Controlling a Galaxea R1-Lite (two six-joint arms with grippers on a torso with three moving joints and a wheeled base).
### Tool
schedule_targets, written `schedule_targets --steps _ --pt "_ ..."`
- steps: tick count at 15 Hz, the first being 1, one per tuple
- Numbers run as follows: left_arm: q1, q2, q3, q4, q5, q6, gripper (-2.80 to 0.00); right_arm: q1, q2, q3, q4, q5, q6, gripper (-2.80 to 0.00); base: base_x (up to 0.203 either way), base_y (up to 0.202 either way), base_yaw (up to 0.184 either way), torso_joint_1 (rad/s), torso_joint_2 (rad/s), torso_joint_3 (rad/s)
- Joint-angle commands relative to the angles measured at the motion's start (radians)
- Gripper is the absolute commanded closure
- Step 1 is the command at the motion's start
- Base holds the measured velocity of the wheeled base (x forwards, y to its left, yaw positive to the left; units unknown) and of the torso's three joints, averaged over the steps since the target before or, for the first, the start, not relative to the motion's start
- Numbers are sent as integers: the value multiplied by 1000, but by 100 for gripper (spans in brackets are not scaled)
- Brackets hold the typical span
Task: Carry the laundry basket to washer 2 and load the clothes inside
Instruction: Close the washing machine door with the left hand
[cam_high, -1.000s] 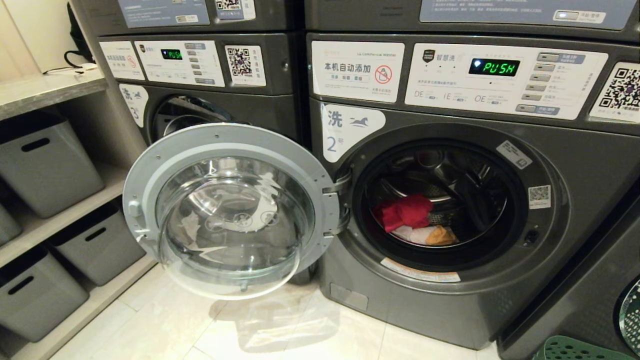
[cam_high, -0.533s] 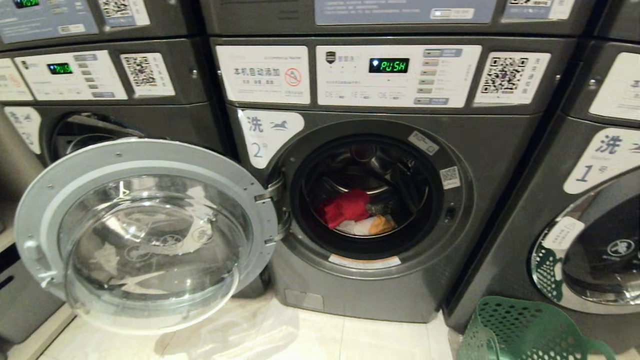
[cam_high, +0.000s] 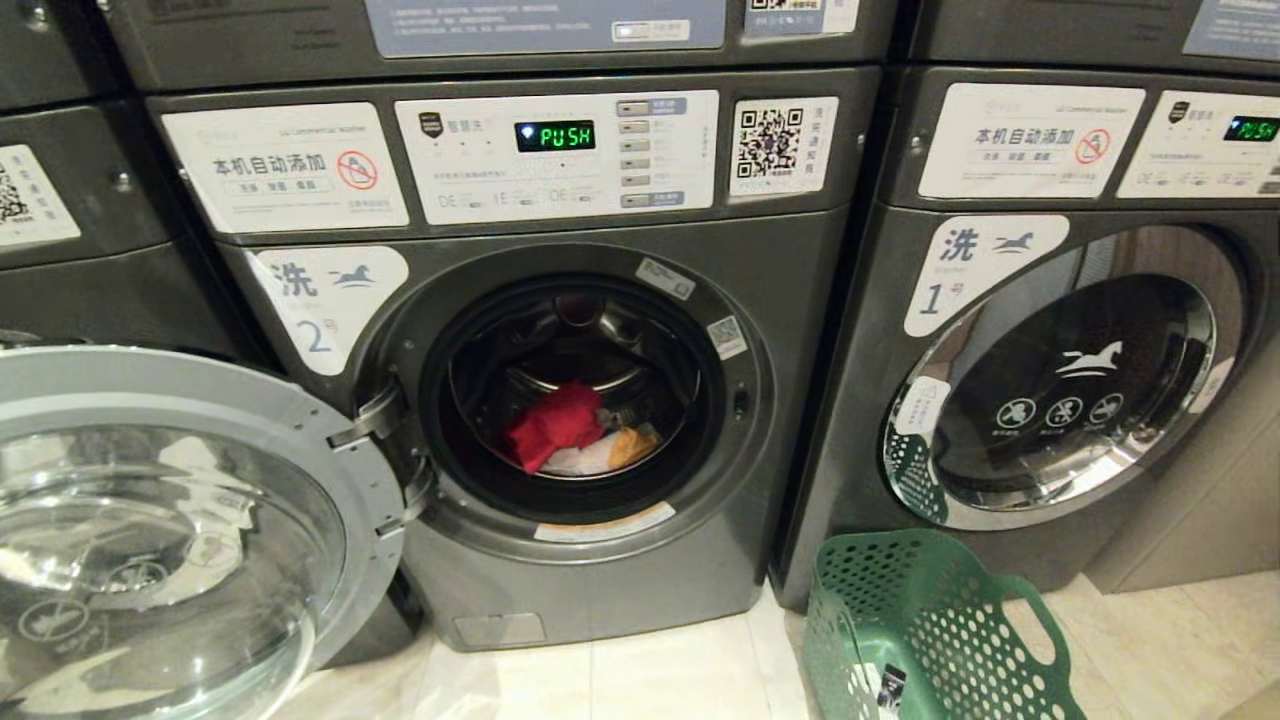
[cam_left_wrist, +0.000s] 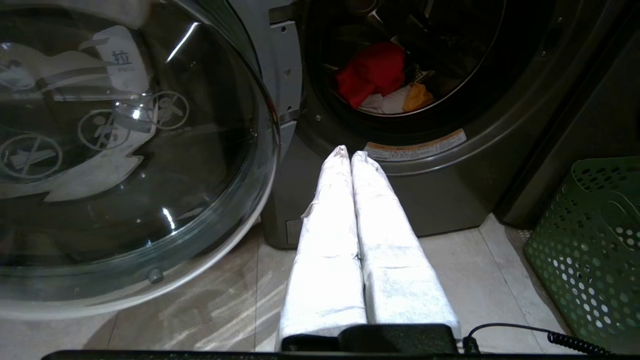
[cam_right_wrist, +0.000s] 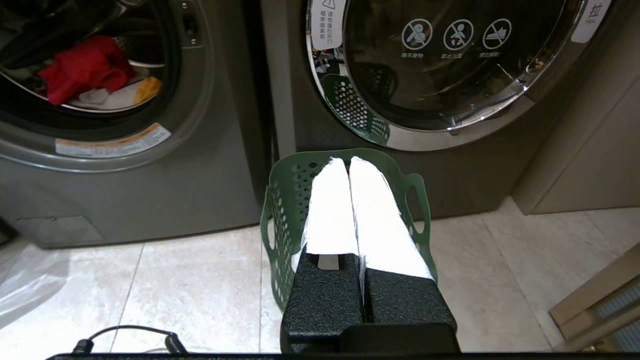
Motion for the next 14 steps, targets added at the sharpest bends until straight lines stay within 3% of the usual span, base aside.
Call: schedule_targets --steps 1,6,14 --pt "0 0 0 0 0 -1 0 0 2 0 0 1 0 0 0 0 0 0 0 0" --pt "0 0 0 -2 0 1 0 0 2 0 -2 0 8 0 -18 0 1 1 1 0" --pt "0 0 0 -2 0 1 0 0 2 -2 -2 1 9 0 -187 0 3 -1 5 2"
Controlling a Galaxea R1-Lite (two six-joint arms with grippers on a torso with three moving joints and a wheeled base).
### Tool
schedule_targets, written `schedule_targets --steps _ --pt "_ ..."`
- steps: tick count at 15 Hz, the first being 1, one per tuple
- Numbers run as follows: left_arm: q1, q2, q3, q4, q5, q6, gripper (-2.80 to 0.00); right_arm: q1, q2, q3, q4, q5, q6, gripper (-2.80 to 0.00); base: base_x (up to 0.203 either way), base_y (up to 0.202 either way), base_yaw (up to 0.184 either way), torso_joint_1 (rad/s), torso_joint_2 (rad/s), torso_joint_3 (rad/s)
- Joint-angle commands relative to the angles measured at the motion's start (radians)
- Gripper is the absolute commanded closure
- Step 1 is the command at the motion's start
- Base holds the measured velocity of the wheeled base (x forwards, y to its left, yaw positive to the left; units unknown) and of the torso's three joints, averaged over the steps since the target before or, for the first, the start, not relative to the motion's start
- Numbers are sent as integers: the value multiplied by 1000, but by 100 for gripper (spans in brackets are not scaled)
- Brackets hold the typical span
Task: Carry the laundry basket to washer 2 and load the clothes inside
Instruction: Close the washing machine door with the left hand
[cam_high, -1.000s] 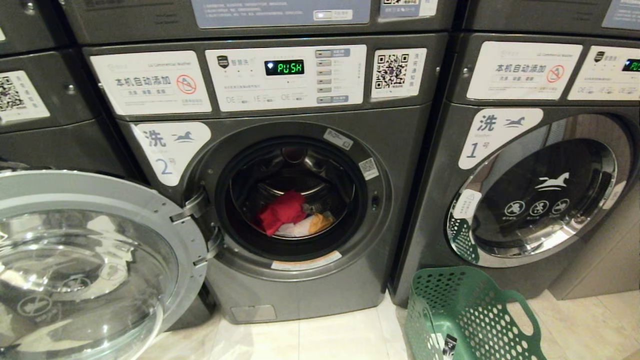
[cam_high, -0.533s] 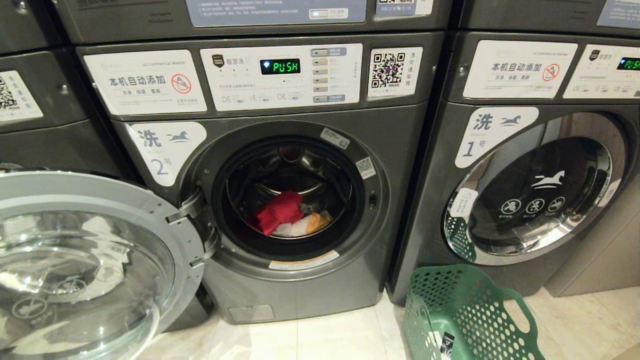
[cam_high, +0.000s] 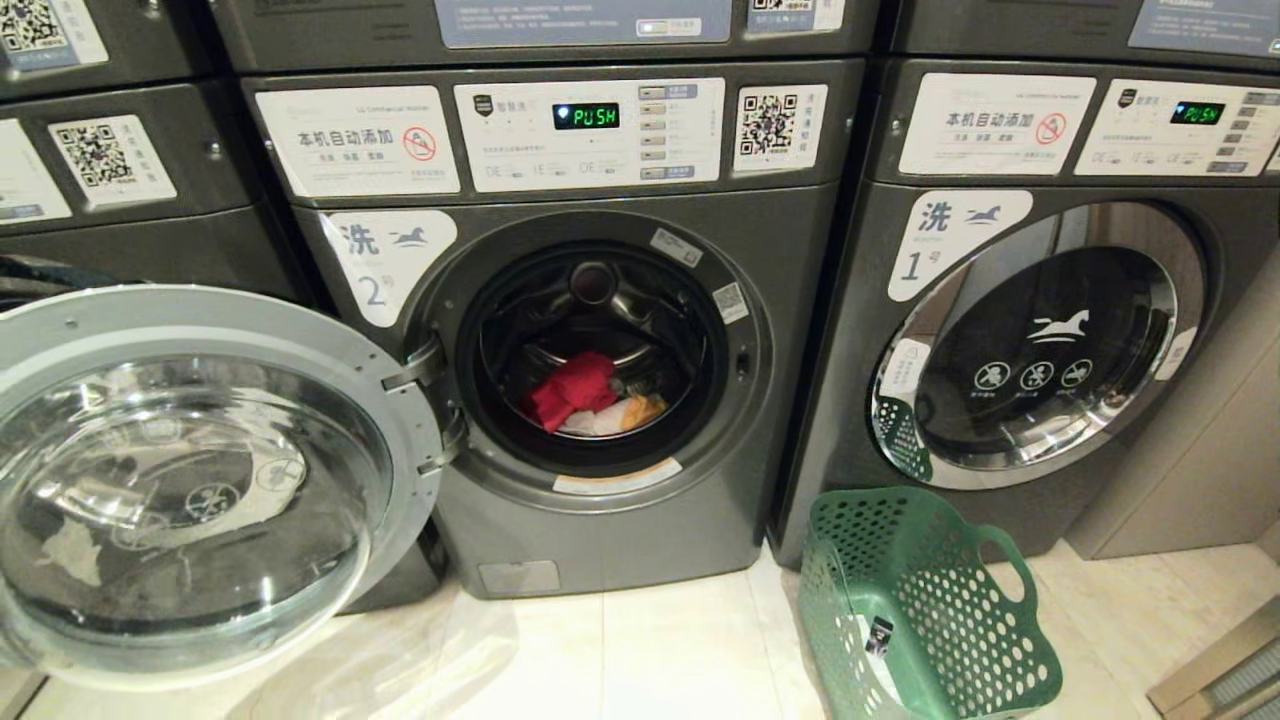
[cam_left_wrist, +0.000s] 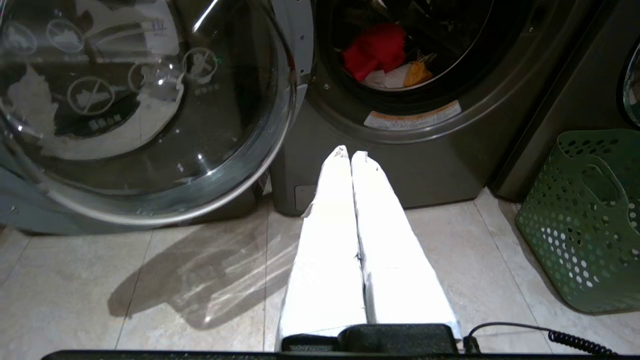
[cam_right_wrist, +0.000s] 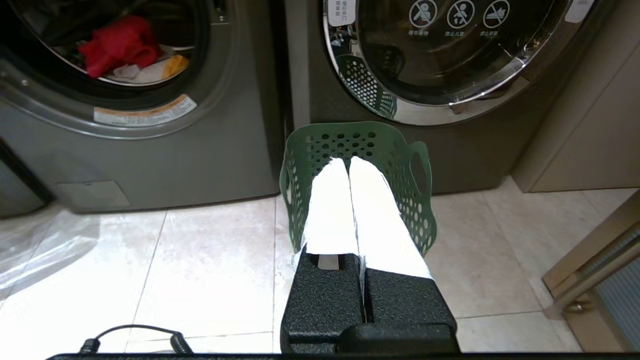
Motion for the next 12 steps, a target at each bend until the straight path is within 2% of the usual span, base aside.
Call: schedule_targets --steps 1,3,12 --pt "0 0 0 0 0 -1 0 -1 2 0 -1 0 1 0 -142 0 9 2 -1 1" --pt "0 0 0 0 0 -1 0 -1 2 0 -1 0 1 0 -141 0 0 3 3 2" --pt "0 0 0 0 0 1 0 -1 2 2 -3 -2 15 0 0 0 0 0 0 0"
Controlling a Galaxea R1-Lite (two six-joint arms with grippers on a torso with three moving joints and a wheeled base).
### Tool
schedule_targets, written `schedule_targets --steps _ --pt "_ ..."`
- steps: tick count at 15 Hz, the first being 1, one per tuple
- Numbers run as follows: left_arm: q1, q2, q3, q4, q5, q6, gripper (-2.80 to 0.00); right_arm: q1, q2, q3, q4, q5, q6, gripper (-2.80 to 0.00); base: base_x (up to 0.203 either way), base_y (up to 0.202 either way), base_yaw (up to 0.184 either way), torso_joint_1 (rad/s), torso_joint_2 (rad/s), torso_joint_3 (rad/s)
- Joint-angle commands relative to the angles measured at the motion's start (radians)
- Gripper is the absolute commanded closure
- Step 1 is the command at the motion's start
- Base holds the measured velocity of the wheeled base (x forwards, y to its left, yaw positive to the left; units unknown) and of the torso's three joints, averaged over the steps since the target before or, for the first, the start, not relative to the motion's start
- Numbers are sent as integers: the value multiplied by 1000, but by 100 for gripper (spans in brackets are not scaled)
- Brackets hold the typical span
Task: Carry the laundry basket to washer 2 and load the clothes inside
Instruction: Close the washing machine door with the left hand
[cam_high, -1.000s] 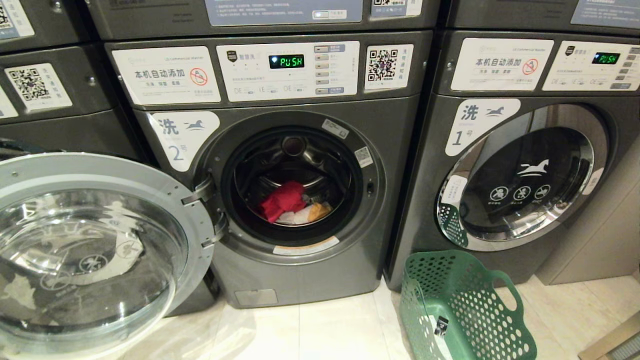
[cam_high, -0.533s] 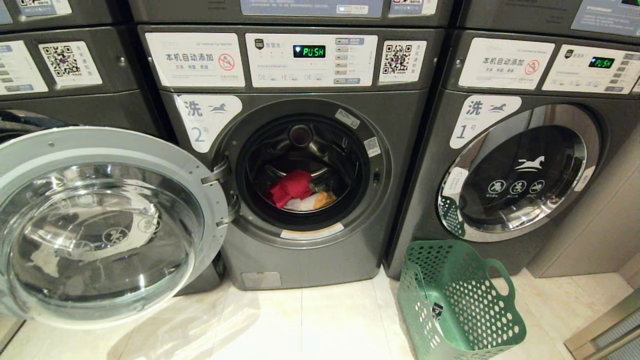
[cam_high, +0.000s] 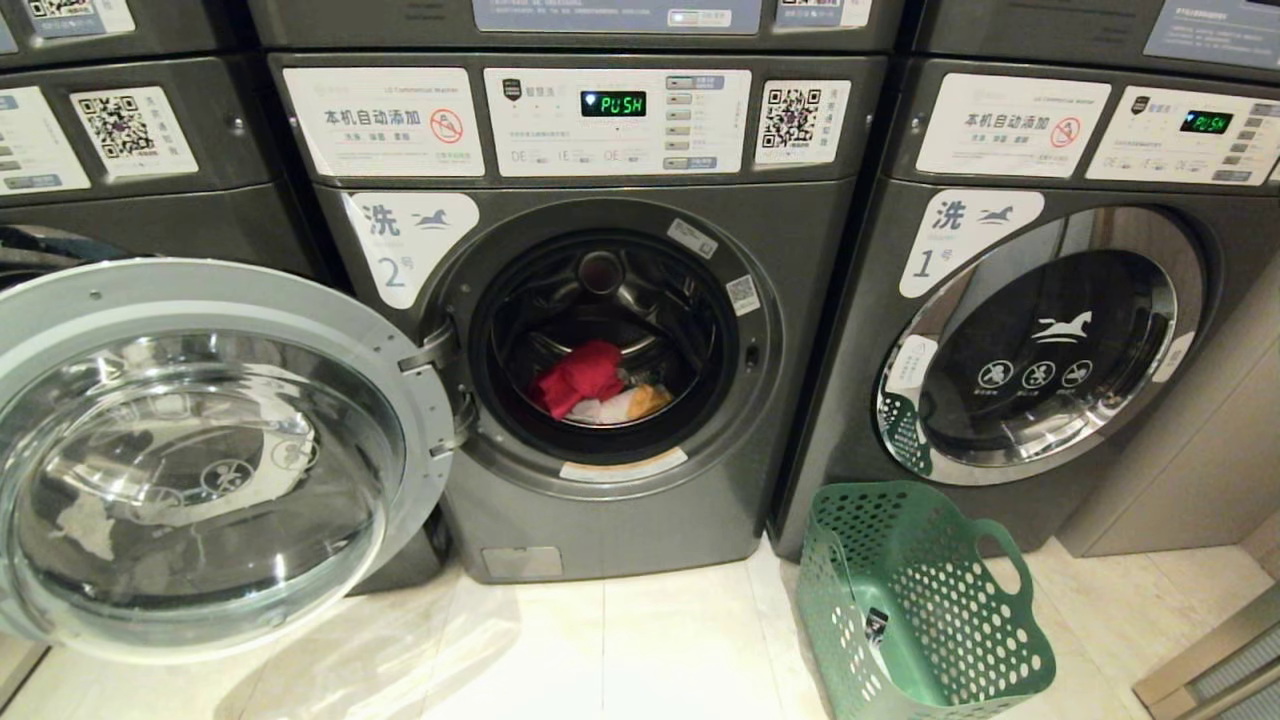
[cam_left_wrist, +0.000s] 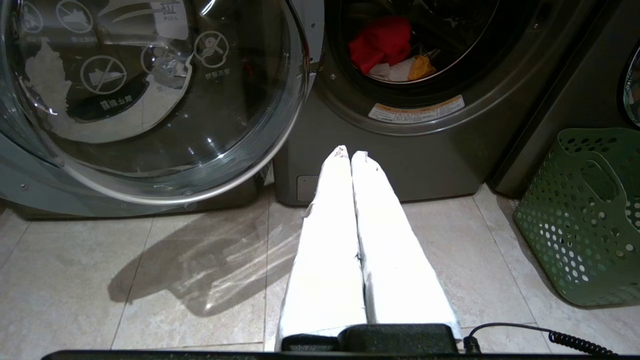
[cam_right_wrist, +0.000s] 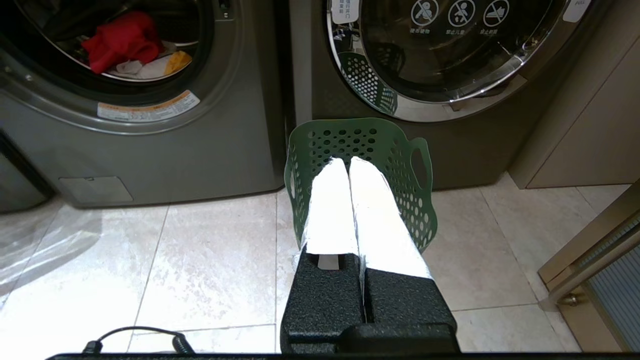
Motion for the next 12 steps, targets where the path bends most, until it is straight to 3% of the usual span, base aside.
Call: schedule_targets --steps 1,4,6,8,12 --pt "0 0 0 -1 0 0 0 0 2 0 -1 0 1 0 0 0 0 0 0 0" --pt "0 3 -25 0 -2 10 0 0 2 0 -1 -2 2 0 0 0 0 0 0 0" --pt "1 72 -153 16 6 16 0 0 2 0 -1 -2 4 0 0 0 0 0 0 0" --pt "2 266 -338 23 36 18 0 0 2 -2 -1 -2 1 0 0 0 0 0 0 0" --pt "12 860 -868 30 142 6 0 0 2 0 -1 -2 4 0 0 0 0 0 0 0"
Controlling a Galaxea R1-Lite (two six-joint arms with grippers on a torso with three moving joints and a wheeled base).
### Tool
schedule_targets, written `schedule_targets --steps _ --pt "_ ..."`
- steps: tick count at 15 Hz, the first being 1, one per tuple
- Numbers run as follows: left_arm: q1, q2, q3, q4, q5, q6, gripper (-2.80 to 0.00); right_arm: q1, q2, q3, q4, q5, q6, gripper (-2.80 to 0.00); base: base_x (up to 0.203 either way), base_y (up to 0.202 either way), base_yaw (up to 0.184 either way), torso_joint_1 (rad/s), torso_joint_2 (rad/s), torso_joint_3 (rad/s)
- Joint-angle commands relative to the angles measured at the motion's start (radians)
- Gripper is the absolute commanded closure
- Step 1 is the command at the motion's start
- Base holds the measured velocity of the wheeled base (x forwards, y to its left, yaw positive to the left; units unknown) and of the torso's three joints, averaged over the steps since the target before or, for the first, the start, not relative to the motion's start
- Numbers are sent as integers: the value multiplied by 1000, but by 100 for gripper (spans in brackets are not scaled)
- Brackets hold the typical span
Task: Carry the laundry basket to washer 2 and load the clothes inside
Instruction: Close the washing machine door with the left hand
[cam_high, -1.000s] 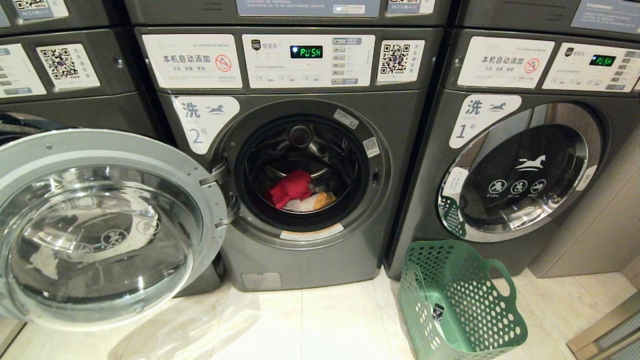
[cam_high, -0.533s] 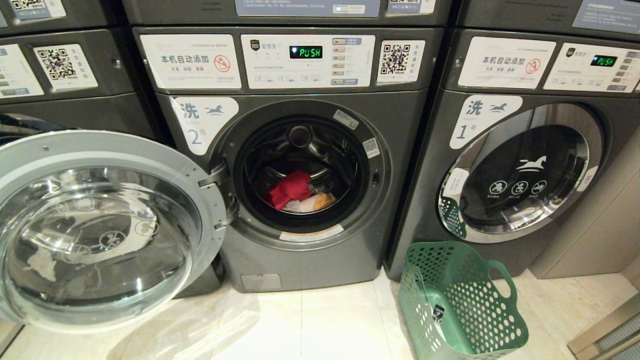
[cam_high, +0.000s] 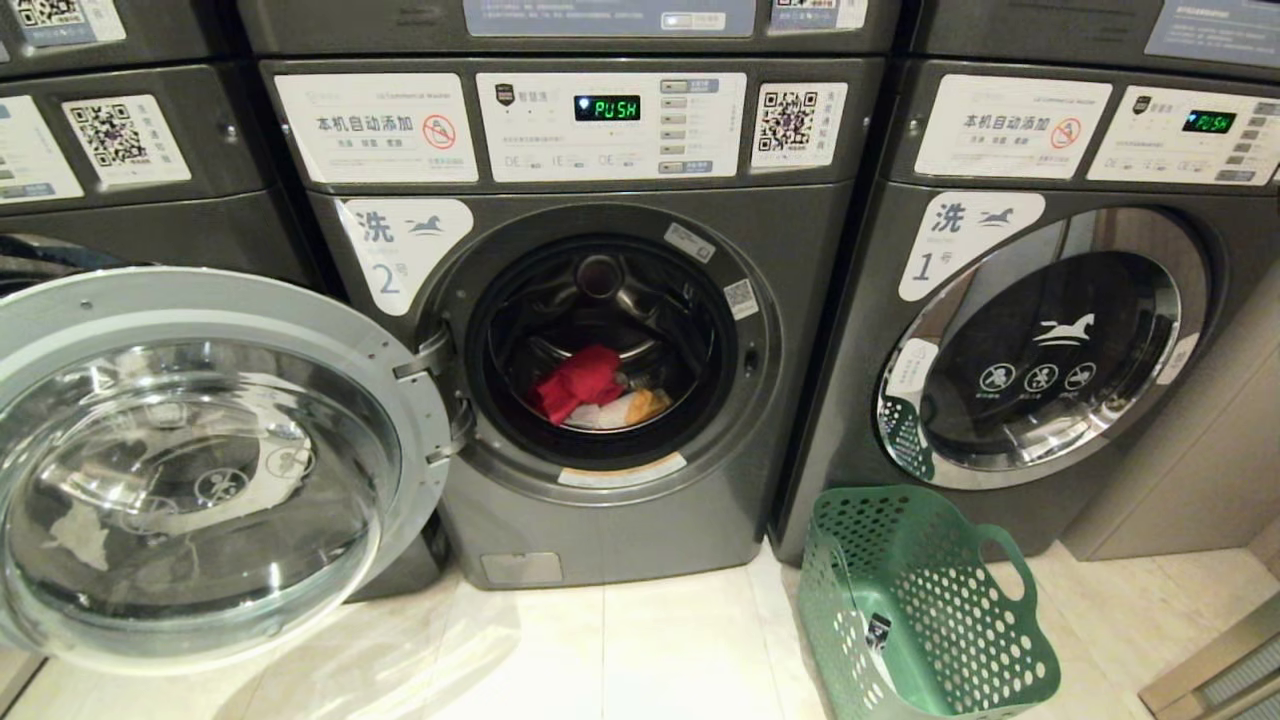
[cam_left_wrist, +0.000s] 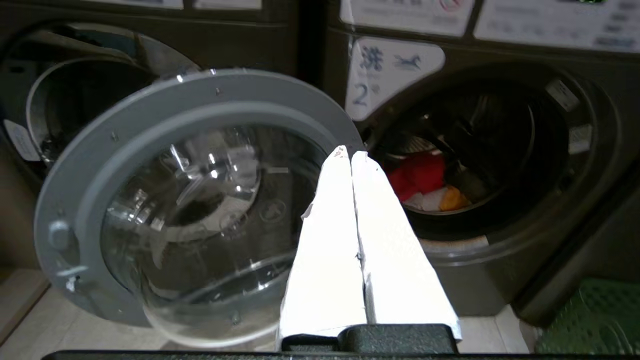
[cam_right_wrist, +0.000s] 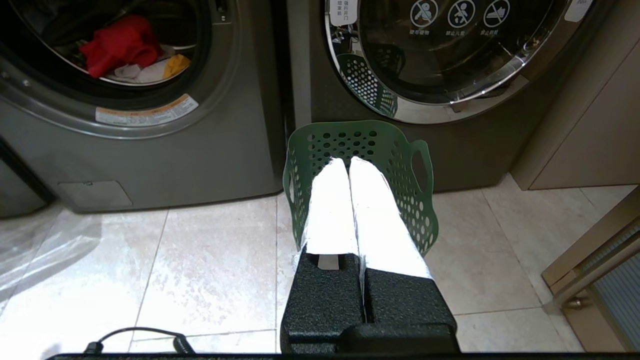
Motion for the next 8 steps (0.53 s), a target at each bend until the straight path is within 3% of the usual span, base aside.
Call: schedule_targets --steps 1,4,8 --pt "20 367 -201 2 19 -4 0 0 2 -1 0 0 -3 0 0 0 0 0 0 0" --pt "156 738 -499 -15 11 -16 0 0 2 -1 0 0 3 0 0 0 0 0 0 0" --pt "395 1089 -799 -57 -102 -17 0 0 2 0 0 0 3 0 0 0 0 0 0 0"
